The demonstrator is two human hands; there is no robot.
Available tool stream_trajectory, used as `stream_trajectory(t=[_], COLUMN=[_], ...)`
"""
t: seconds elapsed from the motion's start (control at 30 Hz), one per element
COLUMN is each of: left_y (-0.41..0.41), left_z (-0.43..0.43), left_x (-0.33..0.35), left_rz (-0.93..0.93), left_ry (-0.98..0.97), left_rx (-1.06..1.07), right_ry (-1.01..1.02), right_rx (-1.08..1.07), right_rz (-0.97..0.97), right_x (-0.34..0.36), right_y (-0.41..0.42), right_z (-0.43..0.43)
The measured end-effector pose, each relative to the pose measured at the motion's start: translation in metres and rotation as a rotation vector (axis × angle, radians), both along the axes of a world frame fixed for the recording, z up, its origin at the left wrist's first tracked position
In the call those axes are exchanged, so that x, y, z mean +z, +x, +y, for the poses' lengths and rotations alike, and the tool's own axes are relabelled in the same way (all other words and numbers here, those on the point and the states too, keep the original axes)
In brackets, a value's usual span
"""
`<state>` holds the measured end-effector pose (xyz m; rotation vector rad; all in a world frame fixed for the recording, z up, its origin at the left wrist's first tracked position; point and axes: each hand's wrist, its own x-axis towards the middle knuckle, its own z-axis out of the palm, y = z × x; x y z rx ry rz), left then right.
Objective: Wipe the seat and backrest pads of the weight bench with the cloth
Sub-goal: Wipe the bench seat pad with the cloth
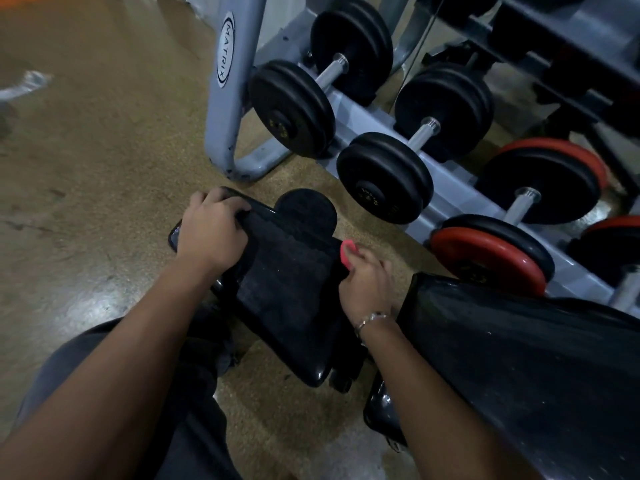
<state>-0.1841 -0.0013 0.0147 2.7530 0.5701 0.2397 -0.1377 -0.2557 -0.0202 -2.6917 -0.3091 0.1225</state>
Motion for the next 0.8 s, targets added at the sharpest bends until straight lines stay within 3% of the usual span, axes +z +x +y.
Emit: stream_trajectory(t=[0.17, 0.37, 0.53, 0.7, 0.8], left_y=[0.003, 0.0, 0.001, 0.001, 0.0], left_z=[0.0, 0.0, 0.0, 0.0, 0.0], left_x=[0.001, -0.001, 0.0, -0.001, 0.0], left_rz=[-0.017, -0.03, -0.034, -0.025, -0.017], left_ry=[-0.035, -0.034, -0.045, -0.036, -0.028], left_rx=[0.034, 0.009, 0.021, 0.019, 0.017], right_ry=[0.067, 0.014, 0.06, 0.014, 0.097], right_rx=[0.178, 0.071, 0.305, 0.116, 0.263], right_rz=[-0.117, -0.073, -0.149, -0.092, -0.119], right_x=[-0.008, -0.005, -0.011, -0.006, -0.002], right_y=[-0.039, -0.037, -0.056, -0.042, -0.066], right_z=[-0.02, 0.005, -0.021, 0.012, 0.01])
